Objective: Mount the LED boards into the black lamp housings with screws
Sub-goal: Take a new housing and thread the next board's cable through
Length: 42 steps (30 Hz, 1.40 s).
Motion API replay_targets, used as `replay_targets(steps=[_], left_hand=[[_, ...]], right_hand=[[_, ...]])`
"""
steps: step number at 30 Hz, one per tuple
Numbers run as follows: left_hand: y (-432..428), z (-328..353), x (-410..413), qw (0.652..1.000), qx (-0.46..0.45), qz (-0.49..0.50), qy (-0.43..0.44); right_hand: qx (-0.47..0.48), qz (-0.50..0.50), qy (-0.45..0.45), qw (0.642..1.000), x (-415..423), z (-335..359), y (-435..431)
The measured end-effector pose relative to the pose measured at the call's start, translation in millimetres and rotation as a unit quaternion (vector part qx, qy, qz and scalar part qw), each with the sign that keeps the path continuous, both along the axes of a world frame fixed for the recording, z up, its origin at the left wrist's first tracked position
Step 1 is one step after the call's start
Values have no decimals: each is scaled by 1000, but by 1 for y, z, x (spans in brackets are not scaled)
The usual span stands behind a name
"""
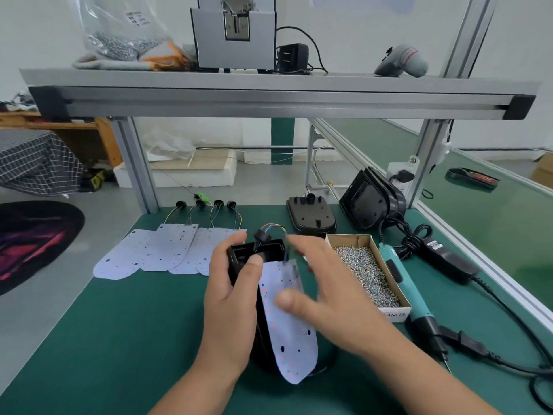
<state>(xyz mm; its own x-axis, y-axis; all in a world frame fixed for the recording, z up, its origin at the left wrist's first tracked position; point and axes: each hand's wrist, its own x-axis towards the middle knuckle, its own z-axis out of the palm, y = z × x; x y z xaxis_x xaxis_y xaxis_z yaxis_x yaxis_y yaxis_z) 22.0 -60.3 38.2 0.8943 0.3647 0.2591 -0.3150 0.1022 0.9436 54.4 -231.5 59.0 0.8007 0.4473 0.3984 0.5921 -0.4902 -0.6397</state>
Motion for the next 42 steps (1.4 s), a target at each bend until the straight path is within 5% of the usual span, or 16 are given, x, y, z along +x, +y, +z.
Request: replay_targets(steps=[3,11,17,23,30,37,42], left_hand=[[6,-1,3,1000,-9,-20,9],[23,1,8,989,-25,-142,16],[30,3,10,978,38,-206,5],[51,7,13,958,137,-251,9],[56,9,15,948,141,-282,45],[57,18,9,953,138,-265,54],[67,19,12,945,235,-220,52]], right_hand=[[-46,11,-1,999,-2,-8,11],[129,-51,55,989,23,-8,4],[111,-19,-38,993,35,1,-2],[134,10,-8,991,40,21,-18],[65,18,-18,998,37,33,-17],[98,17,4,995,34,43,-13],[-47,-1,-80,996,34,55,-10]])
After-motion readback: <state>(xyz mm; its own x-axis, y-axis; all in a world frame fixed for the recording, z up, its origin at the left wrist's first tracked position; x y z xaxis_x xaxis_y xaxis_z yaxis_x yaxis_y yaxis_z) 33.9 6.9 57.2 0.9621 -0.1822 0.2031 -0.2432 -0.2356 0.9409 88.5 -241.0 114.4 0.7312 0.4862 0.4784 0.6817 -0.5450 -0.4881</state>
